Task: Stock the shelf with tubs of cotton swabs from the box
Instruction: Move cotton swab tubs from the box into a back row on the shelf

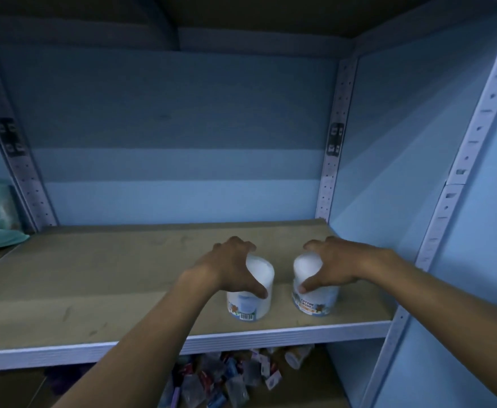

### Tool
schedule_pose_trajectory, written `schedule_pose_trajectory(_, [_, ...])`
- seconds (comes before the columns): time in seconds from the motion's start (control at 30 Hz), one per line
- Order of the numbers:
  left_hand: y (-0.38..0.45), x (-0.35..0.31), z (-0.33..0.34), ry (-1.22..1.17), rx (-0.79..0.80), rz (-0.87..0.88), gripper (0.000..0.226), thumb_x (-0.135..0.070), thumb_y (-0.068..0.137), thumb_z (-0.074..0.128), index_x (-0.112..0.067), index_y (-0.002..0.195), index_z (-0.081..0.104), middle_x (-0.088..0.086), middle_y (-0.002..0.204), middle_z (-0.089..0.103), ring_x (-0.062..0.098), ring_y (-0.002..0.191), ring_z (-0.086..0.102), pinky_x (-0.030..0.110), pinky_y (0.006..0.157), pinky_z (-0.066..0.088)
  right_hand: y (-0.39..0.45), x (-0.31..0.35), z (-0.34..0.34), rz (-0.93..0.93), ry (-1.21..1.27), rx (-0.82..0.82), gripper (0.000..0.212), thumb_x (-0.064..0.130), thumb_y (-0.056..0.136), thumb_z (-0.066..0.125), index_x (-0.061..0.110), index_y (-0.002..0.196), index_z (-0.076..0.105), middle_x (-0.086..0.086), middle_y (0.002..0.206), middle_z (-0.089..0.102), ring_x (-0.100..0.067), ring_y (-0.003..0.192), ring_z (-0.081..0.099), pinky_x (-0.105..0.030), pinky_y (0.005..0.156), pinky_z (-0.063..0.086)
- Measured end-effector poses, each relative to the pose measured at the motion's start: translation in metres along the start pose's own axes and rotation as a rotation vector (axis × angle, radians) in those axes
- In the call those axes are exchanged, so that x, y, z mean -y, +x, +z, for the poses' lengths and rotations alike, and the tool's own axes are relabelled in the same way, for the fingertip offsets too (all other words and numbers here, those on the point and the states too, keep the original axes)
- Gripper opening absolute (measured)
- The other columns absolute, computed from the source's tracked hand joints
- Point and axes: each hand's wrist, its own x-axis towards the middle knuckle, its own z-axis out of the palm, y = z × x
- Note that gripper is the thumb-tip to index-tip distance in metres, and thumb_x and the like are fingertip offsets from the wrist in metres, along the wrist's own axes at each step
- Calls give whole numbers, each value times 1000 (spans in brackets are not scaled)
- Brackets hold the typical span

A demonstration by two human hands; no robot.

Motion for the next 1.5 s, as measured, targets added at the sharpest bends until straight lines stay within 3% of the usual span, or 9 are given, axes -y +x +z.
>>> schedule_pose_trajectory(0.1, [-2,-2,2,10,-16,-56,106,-67,56,81,-30,146,40,-1,143,39,27,133,38,41,107,41,-2,-1,-3,-66,-18,38,117,70,55,83,48,151,21,0,143,37,-26,129,47,-39,103,46])
schedule_pose_trajectory(0.27, [4,-10,7,43,-77,-70,83,-61,59,82,-29,131,59,-1,131,51,25,124,47,34,99,44,-1,-1,3,-124,-51,22,93,34,71,87,54,144,33,1,132,42,-25,120,51,-38,94,51])
schedule_pose_trajectory(0.43, [24,-16,10,35,-85,-41,75,-57,59,83,-30,126,62,-3,132,56,22,125,48,31,101,43,7,-3,6,-82,-40,-48,86,39,74,82,52,144,34,-2,132,45,-27,119,54,-31,86,47])
schedule_pose_trajectory(0.6, [50,-22,14,-14,-127,-8,68,-52,61,84,-28,122,64,-3,132,56,17,123,50,26,96,43,26,-10,4,-26,-40,-124,92,48,71,83,45,149,35,-4,143,46,-28,128,50,-35,99,47])
schedule_pose_trajectory(0.73, [73,-29,21,-65,-133,27,64,-47,67,83,-28,124,61,-6,132,50,12,125,45,25,97,41,45,-19,1,-2,-41,-130,90,48,73,80,39,150,35,-1,144,44,-25,129,49,-36,98,47])
schedule_pose_trajectory(0.9, [108,-34,25,-166,-150,23,60,-41,68,85,-27,122,63,-7,132,51,13,121,51,27,96,45,76,-33,-5,40,-29,-131,89,46,74,80,37,150,36,-2,146,42,-25,127,51,-35,98,48])
schedule_pose_trajectory(1.0, [128,-33,27,-188,-175,26,57,-41,68,85,-27,120,65,-6,131,54,13,120,53,25,94,44,95,-41,-10,48,0,-140,89,43,73,82,34,149,38,-2,146,45,-26,128,50,-36,100,48])
schedule_pose_trajectory(1.2, [169,-28,29,-221,-225,9,55,-43,64,87,-28,114,68,-5,129,56,15,118,56,28,98,45,131,-55,-16,71,32,-204,74,40,69,84,21,132,51,-9,129,58,-28,112,59,-40,90,53])
schedule_pose_trajectory(1.5, [227,-30,28,-171,-243,7,61,-54,60,86,-30,113,69,-4,126,59,18,113,59,36,98,50,177,-67,-31,133,47,-215,83,42,73,86,10,140,48,-13,139,54,-29,122,55,-39,98,50])
